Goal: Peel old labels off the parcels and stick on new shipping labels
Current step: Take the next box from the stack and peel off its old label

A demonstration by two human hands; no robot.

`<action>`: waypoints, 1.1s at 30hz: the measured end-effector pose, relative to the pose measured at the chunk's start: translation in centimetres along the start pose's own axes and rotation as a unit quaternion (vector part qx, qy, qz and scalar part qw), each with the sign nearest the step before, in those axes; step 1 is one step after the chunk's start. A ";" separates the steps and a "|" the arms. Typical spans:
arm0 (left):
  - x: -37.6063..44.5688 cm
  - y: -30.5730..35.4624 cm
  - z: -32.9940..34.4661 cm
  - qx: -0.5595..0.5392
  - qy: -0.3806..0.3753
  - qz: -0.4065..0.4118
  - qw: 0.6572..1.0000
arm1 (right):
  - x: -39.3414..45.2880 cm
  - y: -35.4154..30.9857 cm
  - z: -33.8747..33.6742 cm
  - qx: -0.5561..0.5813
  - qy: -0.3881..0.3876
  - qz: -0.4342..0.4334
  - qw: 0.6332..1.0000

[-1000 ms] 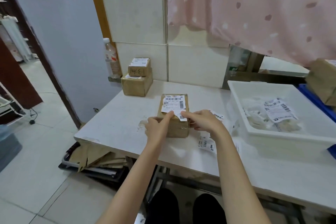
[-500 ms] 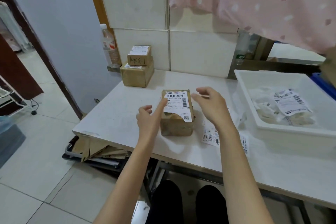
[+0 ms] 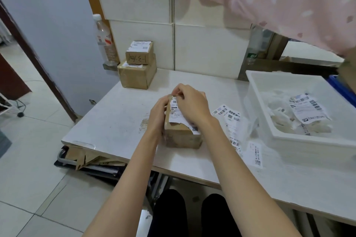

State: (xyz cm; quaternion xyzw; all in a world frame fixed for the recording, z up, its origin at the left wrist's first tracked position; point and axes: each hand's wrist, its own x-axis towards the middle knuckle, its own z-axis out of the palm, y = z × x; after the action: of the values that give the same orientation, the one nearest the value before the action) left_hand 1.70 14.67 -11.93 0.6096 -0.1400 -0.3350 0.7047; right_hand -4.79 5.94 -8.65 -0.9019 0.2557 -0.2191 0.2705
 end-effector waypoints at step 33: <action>0.1 -2.1 0.9 0.006 0.085 0.114 0.990 | -2.0 0.9 -0.2 0.156 0.033 0.019 0.987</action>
State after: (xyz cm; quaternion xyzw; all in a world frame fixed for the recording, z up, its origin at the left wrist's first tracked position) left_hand 0.59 13.83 -13.77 0.6199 -0.1505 -0.1987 0.7440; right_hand -6.74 6.37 -9.58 -0.8356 0.2447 -0.2808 0.4038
